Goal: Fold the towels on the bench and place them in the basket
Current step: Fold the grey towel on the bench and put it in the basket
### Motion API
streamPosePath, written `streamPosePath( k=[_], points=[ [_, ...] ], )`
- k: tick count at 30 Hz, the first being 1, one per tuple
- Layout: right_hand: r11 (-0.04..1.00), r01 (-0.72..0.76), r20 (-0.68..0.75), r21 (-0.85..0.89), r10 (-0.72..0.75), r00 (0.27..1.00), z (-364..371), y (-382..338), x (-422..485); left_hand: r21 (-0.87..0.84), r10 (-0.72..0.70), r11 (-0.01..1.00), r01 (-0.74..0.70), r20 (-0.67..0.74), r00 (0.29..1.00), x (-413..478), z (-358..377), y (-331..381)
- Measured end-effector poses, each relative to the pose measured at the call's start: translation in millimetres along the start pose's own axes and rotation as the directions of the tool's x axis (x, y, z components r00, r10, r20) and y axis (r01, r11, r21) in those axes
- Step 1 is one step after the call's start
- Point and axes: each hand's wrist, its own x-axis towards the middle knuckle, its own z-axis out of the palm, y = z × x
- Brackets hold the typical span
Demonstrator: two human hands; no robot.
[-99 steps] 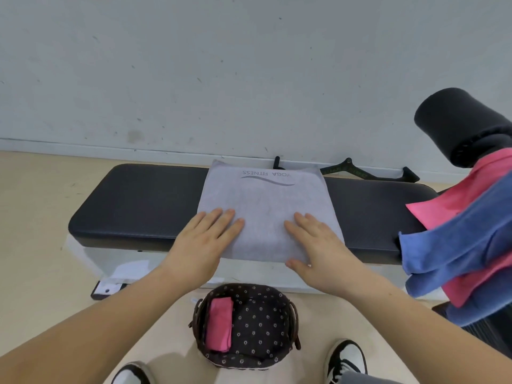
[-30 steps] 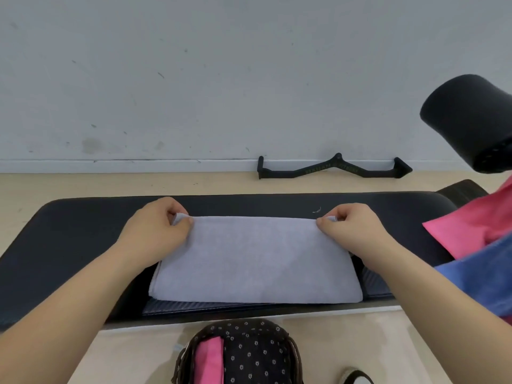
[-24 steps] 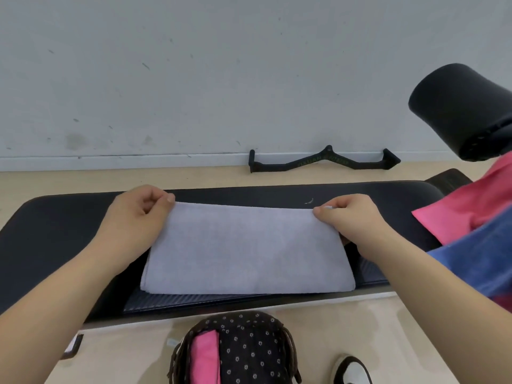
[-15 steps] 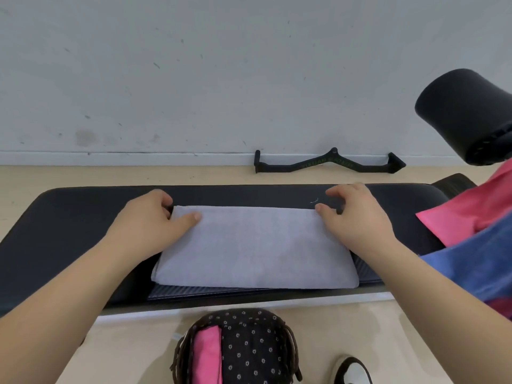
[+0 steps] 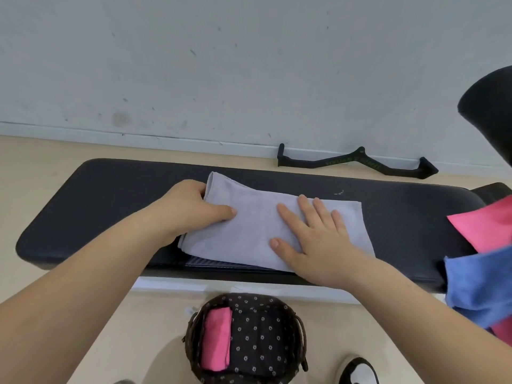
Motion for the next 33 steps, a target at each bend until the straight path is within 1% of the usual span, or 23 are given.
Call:
streamPosePath(
  k=[1,3,5,7,8,12,15,17,18,20,22,23,24,26,28,30,33],
  points=[
    [1.0,0.002,-0.016,0.016,-0.002,1.0,0,-2,-2,-0.031,0.023,0.999,-0.023,-0.005,1.0,-3,-1,0],
    [0.998,0.007,-0.101,0.067,0.0,0.995,-2,-6,-5,-0.105,0.056,0.993,-0.058,-0.022,0.998,-9,-5,-1],
    [0.997,0.02,-0.214,0.077,-0.003,0.977,-9,-10,-10,-0.194,0.053,0.979,-0.057,-0.027,0.998,-16,-11,-1],
    [0.995,0.047,-0.275,0.087,-0.021,0.961,-14,-16,-15,-0.28,0.033,0.959,-0.045,-0.046,0.998,-21,-18,-3],
    [0.993,0.06,-0.269,0.1,-0.031,0.963,-14,-20,-18,-0.316,0.019,0.948,-0.037,-0.061,0.998,-24,-22,-4],
    [0.985,0.111,-0.158,0.13,-0.09,0.983,-3,-32,-22,-0.453,-0.046,0.892,0.003,-0.085,0.995,-37,-39,-6],
    [0.98,0.151,-0.155,0.13,-0.13,0.979,2,-40,-22,-0.502,-0.052,0.865,-0.011,-0.111,0.992,-47,-45,-2],
    [0.967,0.193,-0.179,0.167,-0.163,0.97,1,-44,-23,-0.517,-0.025,0.855,-0.046,-0.13,0.991,-52,-42,5],
    [0.956,0.206,-0.214,0.207,-0.161,0.963,-1,-43,-24,-0.523,-0.004,0.85,-0.066,-0.131,0.991,-54,-39,10],
    [0.937,0.213,-0.344,0.277,-0.11,0.932,-9,-36,-24,-0.526,0.035,0.845,-0.091,-0.115,0.993,-56,-28,24],
    [0.919,0.156,-0.437,0.362,0.02,0.899,-20,-25,-24,-0.508,0.082,0.854,-0.114,-0.086,0.993,-58,-12,37],
    [0.89,0.118,-0.442,0.441,0.101,0.891,-25,-18,-25,-0.493,0.101,0.861,-0.125,-0.075,0.992,-57,-3,43],
    [0.838,0.085,-0.42,0.539,0.18,0.89,-28,-10,-25,-0.474,0.114,0.87,-0.134,-0.071,0.991,-55,8,48],
    [0.714,0.033,-0.34,0.699,0.292,0.894,-26,7,-23,-0.423,0.141,0.892,-0.159,-0.073,0.987,-51,31,56],
    [0.609,-0.017,-0.235,0.793,0.331,0.914,-20,19,-21,-0.373,0.173,0.909,-0.188,-0.073,0.982,-47,53,64],
    [0.524,-0.061,-0.146,0.85,0.344,0.927,-14,27,-18,-0.324,0.211,0.92,-0.222,-0.071,0.975,-44,74,71],
    [0.4,-0.088,-0.082,0.912,0.389,0.918,-15,36,-18,-0.227,0.263,0.938,-0.261,-0.023,0.965,-34,103,70]
  ],
)
